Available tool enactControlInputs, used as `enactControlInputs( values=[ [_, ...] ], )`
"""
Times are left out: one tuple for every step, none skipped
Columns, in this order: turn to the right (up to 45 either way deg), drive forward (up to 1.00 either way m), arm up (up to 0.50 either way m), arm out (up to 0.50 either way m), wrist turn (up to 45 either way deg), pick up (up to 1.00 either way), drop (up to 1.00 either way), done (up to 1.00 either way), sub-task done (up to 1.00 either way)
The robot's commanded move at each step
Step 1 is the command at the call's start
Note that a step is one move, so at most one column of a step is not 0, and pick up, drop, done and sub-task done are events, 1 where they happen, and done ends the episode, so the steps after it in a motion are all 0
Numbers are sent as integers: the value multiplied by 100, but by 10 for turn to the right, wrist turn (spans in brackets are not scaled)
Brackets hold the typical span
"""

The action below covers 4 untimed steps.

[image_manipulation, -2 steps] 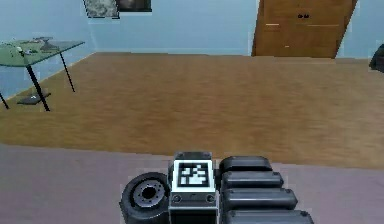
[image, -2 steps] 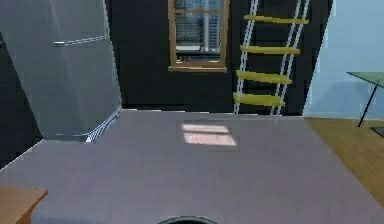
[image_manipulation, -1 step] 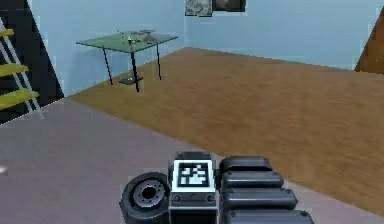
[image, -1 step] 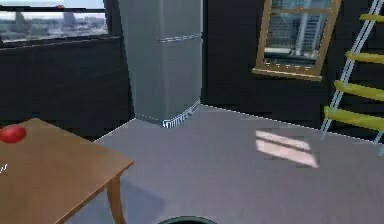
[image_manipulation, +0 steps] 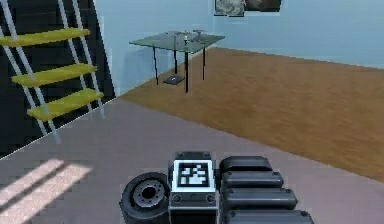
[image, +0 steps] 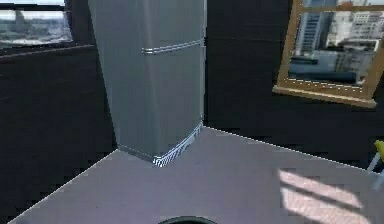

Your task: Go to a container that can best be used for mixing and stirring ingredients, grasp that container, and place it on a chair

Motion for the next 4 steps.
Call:
enactControlInputs(
  values=[
    [-210, 0, 0, 0, 0, 0, 0, 0, 0],
    [0, 20, 0, 0, 0, 0, 0, 0, 0],
    [-420, 0, 0, 0, 0, 0, 0, 0, 0],
    [0, 25, 0, 0, 0, 0, 0, 0, 0]
  ],
)
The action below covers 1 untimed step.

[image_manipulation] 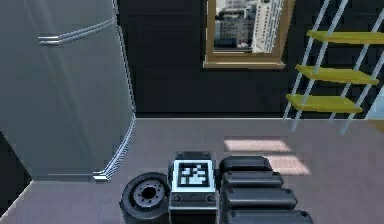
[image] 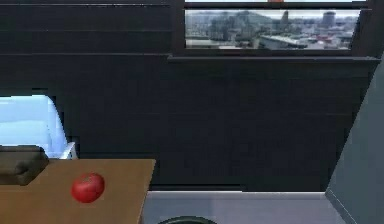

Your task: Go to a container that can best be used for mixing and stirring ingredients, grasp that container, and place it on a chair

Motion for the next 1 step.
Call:
enactControlInputs(
  values=[
    [-90, 0, 0, 0, 0, 0, 0, 0, 0]
  ],
)
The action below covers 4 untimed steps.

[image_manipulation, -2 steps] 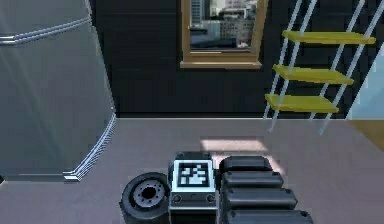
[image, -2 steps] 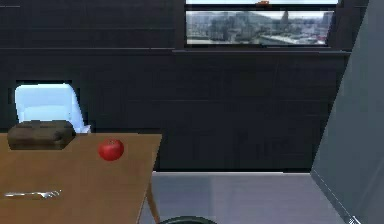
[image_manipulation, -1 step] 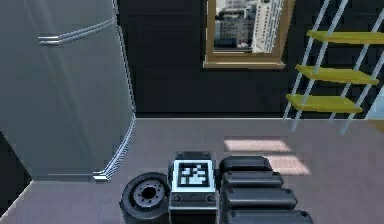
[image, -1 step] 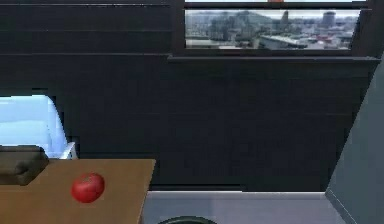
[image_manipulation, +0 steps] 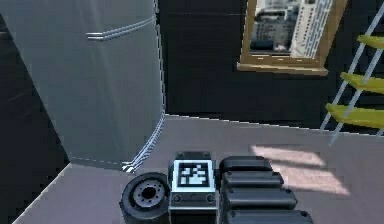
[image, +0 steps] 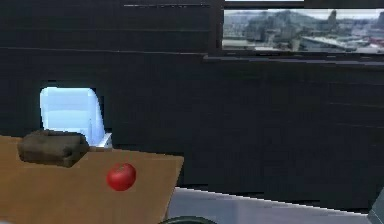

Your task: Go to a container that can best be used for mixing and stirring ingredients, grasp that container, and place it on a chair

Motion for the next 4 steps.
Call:
enactControlInputs(
  values=[
    [90, 0, 0, 0, 0, 0, 0, 0, 0],
    [-90, 0, 0, 0, 0, 0, 0, 0, 0],
    [90, 0, 0, 0, 0, 0, 0, 0, 0],
    [-90, 0, 0, 0, 0, 0, 0, 0, 0]
  ],
)
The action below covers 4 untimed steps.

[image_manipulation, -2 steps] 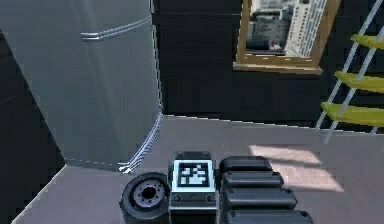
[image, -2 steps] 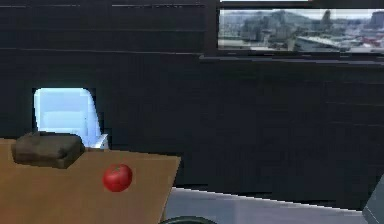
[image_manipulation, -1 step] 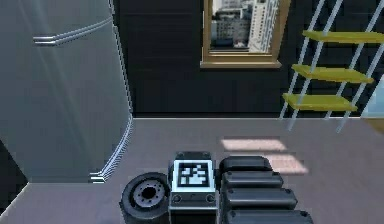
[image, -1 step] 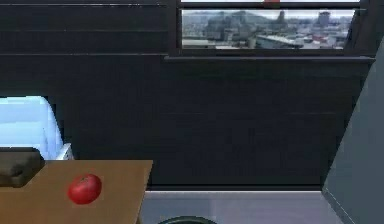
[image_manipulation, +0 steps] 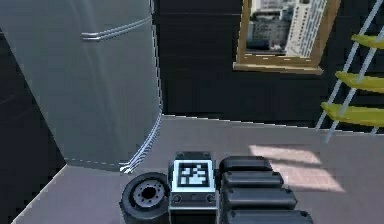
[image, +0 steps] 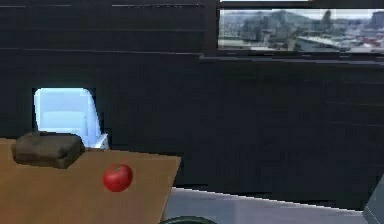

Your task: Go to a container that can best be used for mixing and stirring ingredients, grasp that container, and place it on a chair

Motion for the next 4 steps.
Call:
enactControlInputs(
  values=[
    [-450, 0, 0, 0, 0, 0, 0, 0, 0],
    [-450, 0, 0, 0, 0, 0, 0, 0, 0],
    [-450, 0, 0, 0, 0, 0, 0, 0, 0],
    [-360, 0, 0, 0, 0, 0, 0, 0, 0]
  ],
)
